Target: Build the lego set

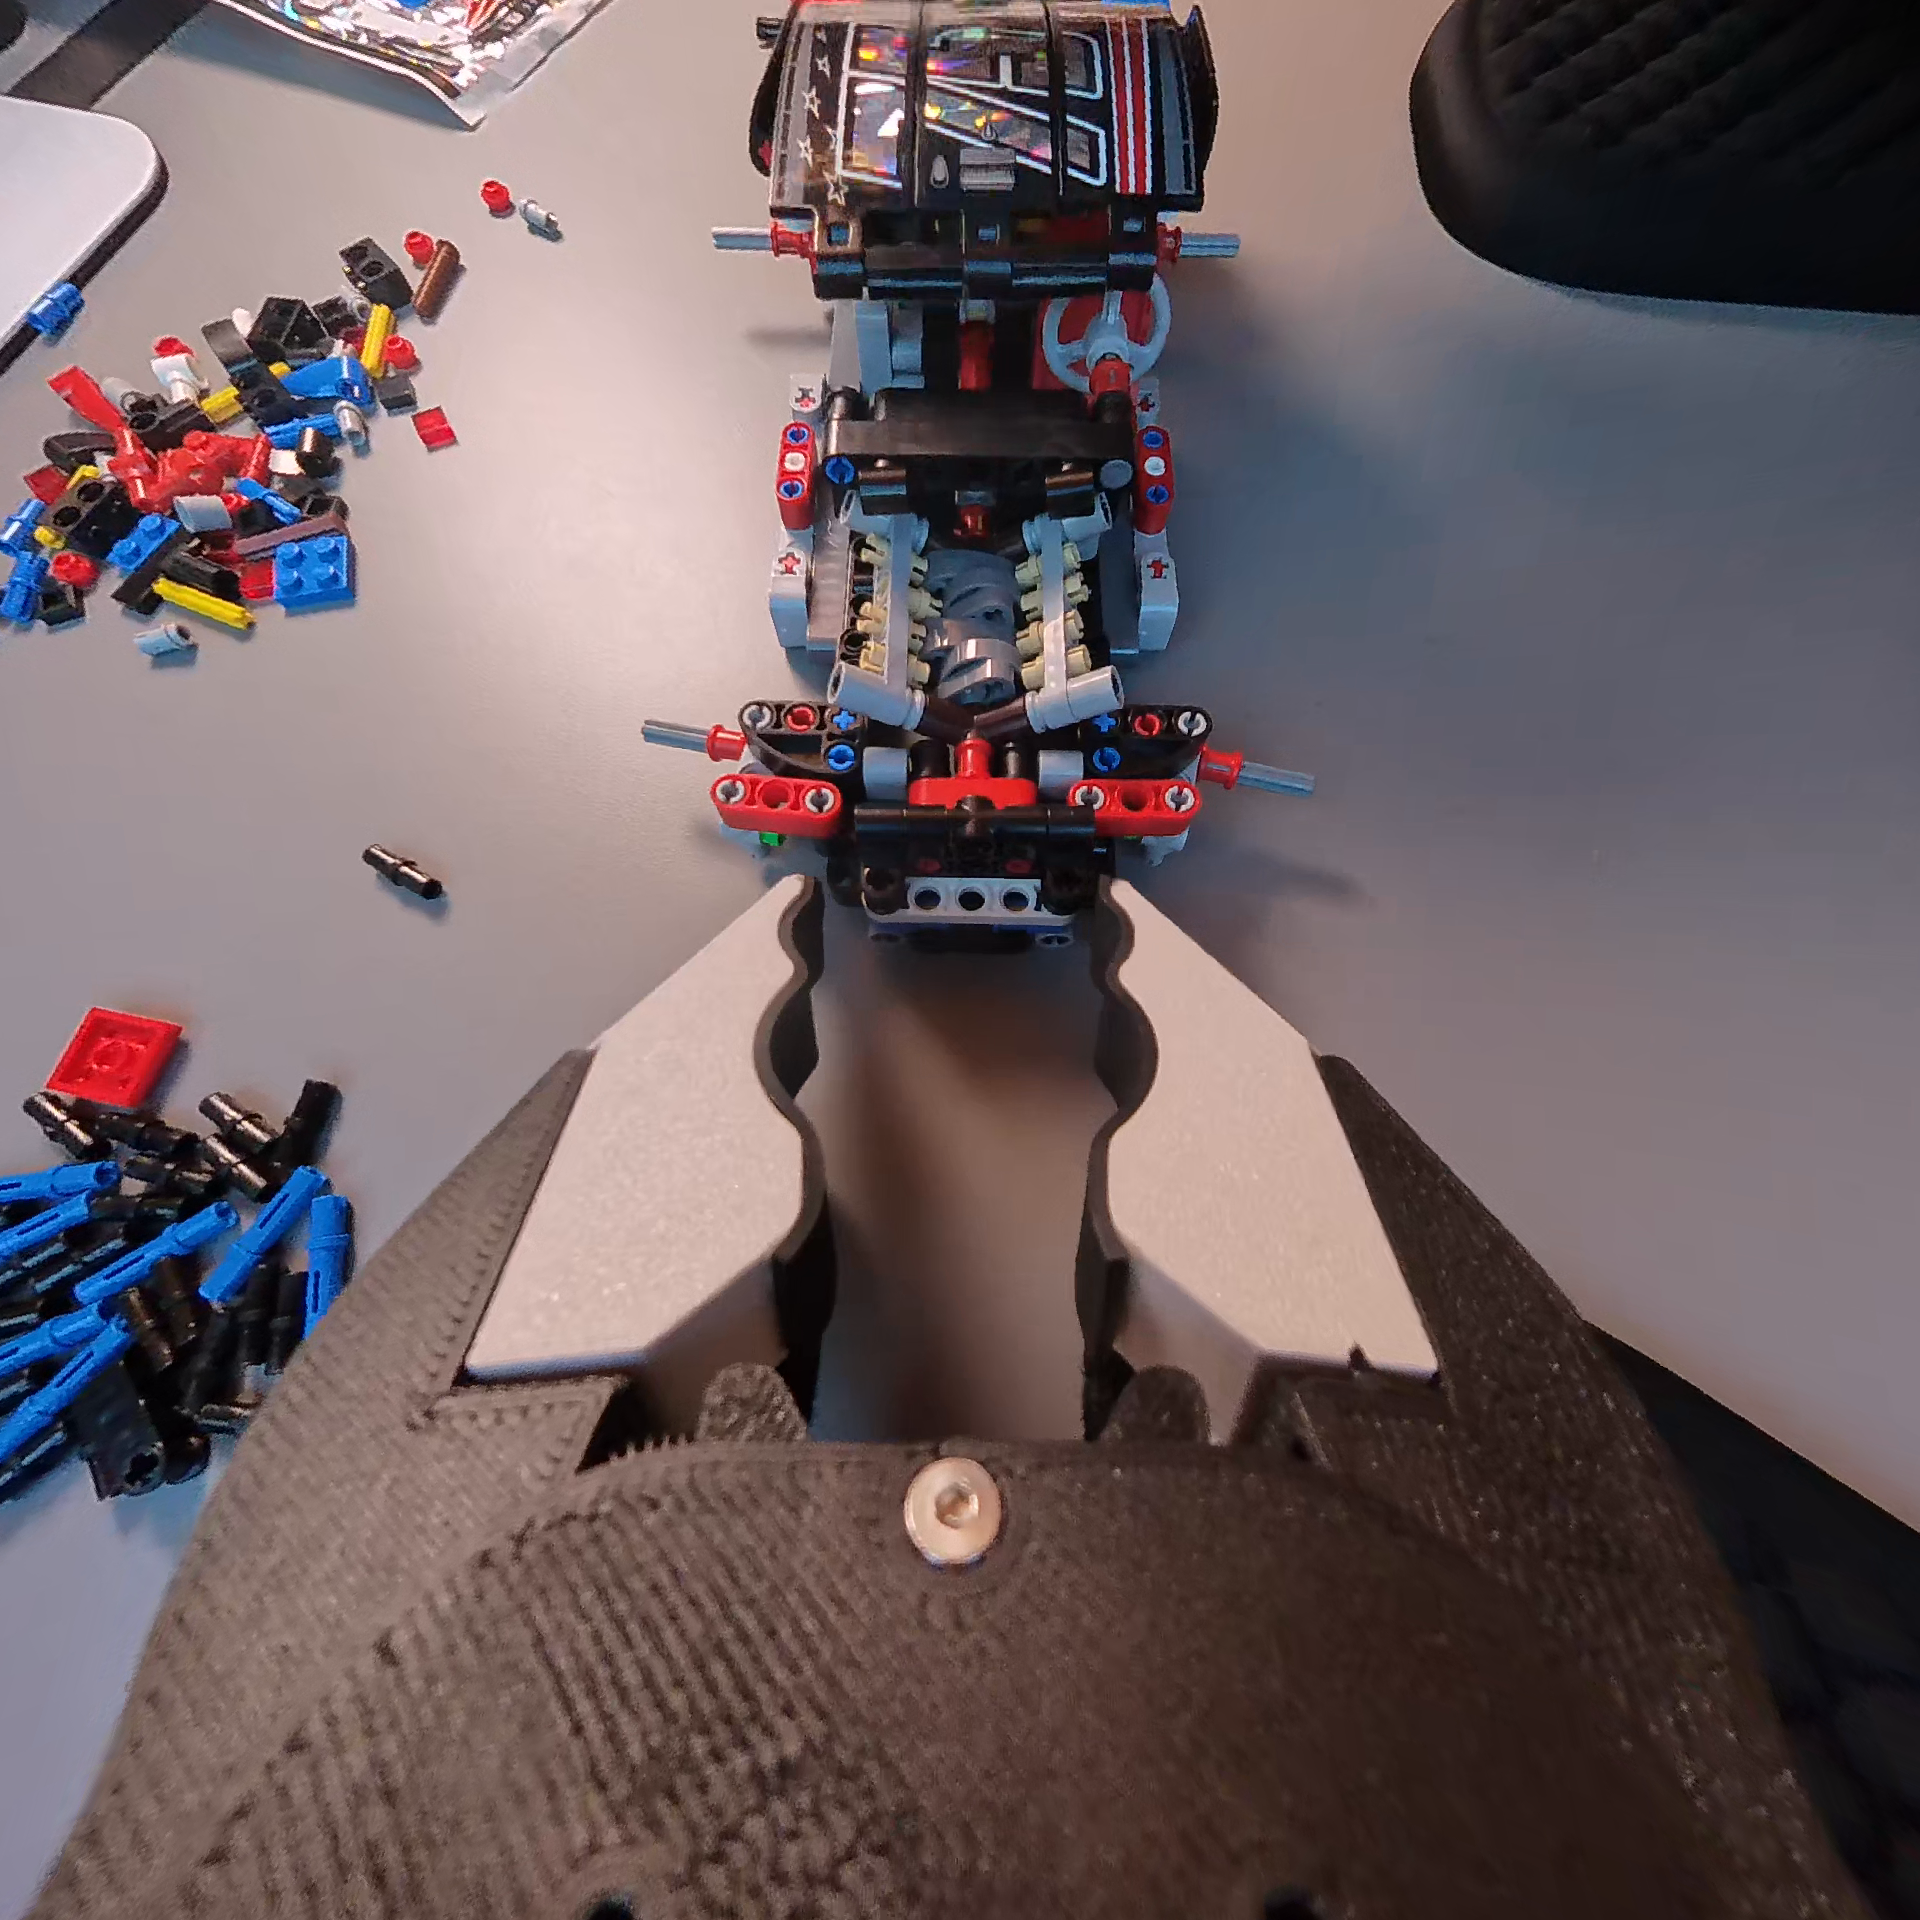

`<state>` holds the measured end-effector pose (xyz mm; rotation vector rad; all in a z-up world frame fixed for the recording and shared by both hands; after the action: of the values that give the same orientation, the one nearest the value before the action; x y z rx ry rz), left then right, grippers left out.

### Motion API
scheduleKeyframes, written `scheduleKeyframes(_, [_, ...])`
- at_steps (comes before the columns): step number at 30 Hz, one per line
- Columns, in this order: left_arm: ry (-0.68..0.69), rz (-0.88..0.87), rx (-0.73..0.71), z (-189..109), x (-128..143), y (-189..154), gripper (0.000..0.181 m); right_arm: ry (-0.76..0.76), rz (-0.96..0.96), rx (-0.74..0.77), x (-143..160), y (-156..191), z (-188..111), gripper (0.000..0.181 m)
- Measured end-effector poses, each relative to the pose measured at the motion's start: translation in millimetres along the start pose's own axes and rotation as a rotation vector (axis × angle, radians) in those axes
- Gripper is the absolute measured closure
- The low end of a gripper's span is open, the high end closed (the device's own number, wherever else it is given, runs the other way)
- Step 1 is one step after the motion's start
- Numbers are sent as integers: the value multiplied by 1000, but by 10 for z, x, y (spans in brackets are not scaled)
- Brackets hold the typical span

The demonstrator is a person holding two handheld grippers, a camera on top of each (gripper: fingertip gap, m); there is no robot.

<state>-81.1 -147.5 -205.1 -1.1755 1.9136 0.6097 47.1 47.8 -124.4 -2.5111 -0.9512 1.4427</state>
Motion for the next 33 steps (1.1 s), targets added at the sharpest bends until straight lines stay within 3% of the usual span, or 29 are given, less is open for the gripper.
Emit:
scheduleKeyframes(4, [29,21,25,5,16,-30,118,-154,130,41,86,-190,-395,165])
scheduleKeyframes(7, [38,42,19,29,17,-33,124,-161,193,11,306,-191,-578,164])
scheduleKeyframes(12, [13,21,51,62,23,44,128,-140,222,-63,334,29,-370,163])
scheduleKeyframes(18, [-22,20,-17,34,8,122,132,17,127,-109,197,183,-60,165])
scheduleKeyframes(22, [-66,-9,-124,-13,-4,214,136,-260,359,-32,190,-82,-433,148])
scheduleKeyframes(25, [-100,-32,-120,-64,-12,226,137,-424,497,109,488,-257,-826,146])
scheduleKeyframes(29, [-154,-46,-80,-155,-77,195,128,-327,571,94,1017,-54,-969,131])
scheduleKeyframes(33, [-192,-75,-39,-156,-166,107,113,-240,516,48,1253,203,-903,128])
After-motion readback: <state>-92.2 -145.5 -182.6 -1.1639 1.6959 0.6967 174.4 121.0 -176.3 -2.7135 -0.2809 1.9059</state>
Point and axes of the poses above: each gripper's, where its closed fingertips meet, z out along the fingers, x out of its underside, y = z × x across the jaws, the point moved 9 cm from there along -z, back along the fingers, and after that the axes turned 3 degrees about -y, right-handed, at the moved point
